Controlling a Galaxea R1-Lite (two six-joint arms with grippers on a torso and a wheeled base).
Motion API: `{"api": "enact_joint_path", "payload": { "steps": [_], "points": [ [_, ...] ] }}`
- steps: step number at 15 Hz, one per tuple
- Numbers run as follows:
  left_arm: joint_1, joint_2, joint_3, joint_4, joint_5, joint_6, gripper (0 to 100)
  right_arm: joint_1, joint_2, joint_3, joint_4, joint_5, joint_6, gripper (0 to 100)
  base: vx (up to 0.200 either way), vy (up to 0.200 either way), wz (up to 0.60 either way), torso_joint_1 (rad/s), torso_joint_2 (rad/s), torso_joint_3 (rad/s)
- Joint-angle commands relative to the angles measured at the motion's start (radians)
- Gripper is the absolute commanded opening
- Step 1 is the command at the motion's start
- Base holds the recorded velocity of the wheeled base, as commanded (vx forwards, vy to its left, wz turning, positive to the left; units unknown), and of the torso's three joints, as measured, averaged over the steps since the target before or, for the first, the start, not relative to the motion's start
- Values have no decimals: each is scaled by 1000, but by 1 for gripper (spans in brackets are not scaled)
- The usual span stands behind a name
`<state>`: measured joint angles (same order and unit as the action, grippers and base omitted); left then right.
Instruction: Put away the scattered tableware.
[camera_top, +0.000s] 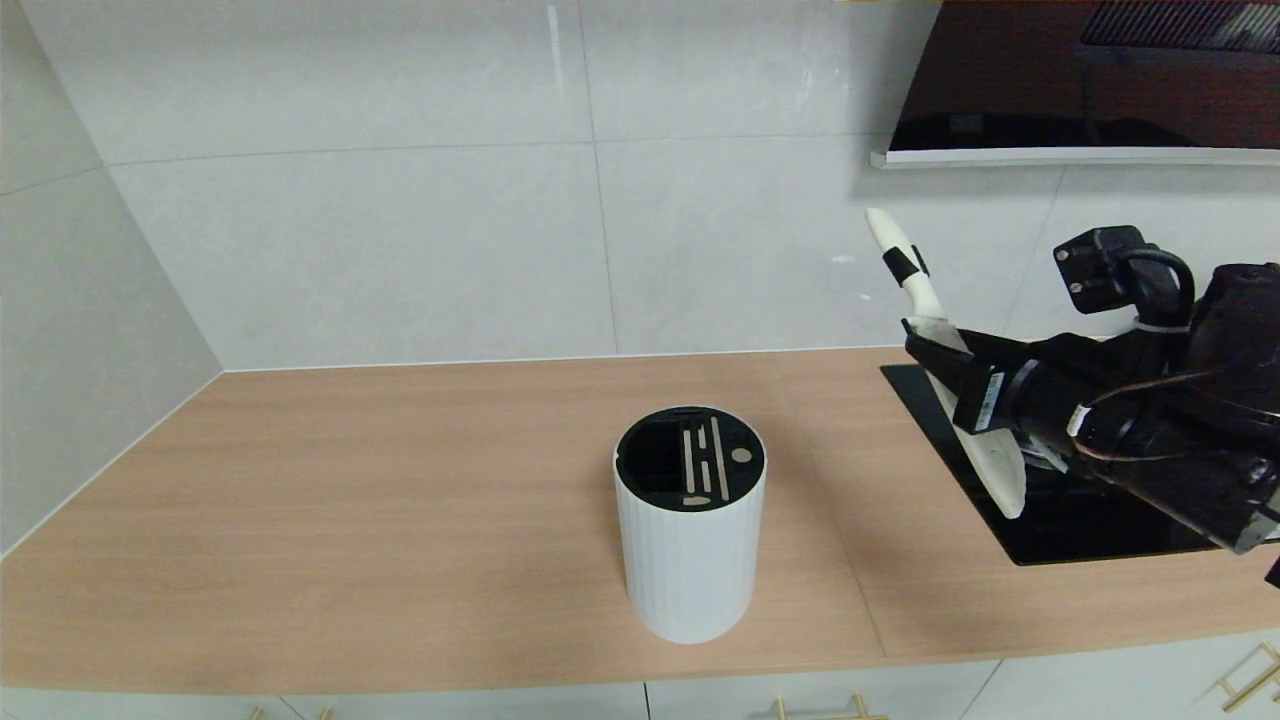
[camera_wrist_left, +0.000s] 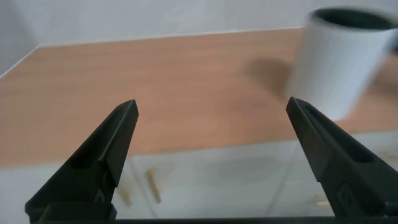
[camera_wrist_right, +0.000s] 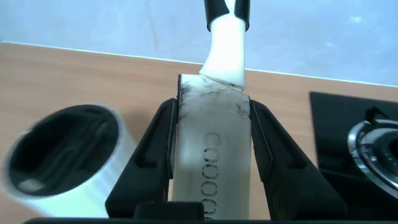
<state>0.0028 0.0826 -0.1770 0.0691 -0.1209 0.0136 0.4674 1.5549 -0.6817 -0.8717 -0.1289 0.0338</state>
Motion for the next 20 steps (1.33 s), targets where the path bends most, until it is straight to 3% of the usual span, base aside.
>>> {"api": "enact_joint_path", "payload": {
  "steps": [1, 3, 5, 8, 10, 11, 12, 13, 15, 18, 19, 20],
  "points": [
    [0, 290, -279, 26, -52, -4, 100, 20, -55, -10, 14, 3, -2, 0, 0, 0, 0, 0, 0, 0],
    [-1, 516, -506, 24, -65, -3, 100, 26, -50, -45, 65, 9, 0, 0, 0, 0, 0, 0, 0, 0],
    [-6, 688, -644, 24, -112, -4, 100, 40, -22, -104, 102, 17, 0, 0, 0, 0, 0, 0, 0, 0],
    [-67, 846, -737, -37, -123, -14, 100, 79, -4, -133, 103, 18, -2, 0, 0, 0, 0, 0, 0, 0],
    [-145, 898, -746, -88, -123, -29, 100, 103, -9, -113, 103, 15, 1, 0, 0, 0, 0, 0, 0, 0],
    [-290, 927, -748, -101, -123, -127, 100, 112, -22, -108, 103, 5, 1, 0, 0, 0, 0, 0, 0, 0],
    [-383, 973, -762, -123, -125, -216, 100, 123, -42, -107, 105, 6, 1, 0, 0, 0, 0, 0, 0, 0],
    [-435, 1030, -776, -169, -123, -282, 100, 140, -47, -105, 105, 3, 1, 0, 0, 0, 0, 0, 0, 0],
    [-440, 1146, -785, -278, -123, -328, 100, 158, -52, -98, 105, -3, 1, 0, 0, 0, 0, 0, 0, 0],
    [-452, 1261, -740, -414, -123, -422, 100, 215, -44, -85, 105, -5, 1, 0, 0, 0, 0, 0, 0, 0],
    [-478, 1293, -711, -499, -123, -475, 100, 247, -41, -78, 105, -12, 3, 0, 0, 0, 0, 0, 0, 0],
    [-491, 1315, -699, -554, -123, -498, 100, 275, -36, -76, 105, -15, 5, 0, 0, 0, 0, 0, 0, 0]
  ]
}}
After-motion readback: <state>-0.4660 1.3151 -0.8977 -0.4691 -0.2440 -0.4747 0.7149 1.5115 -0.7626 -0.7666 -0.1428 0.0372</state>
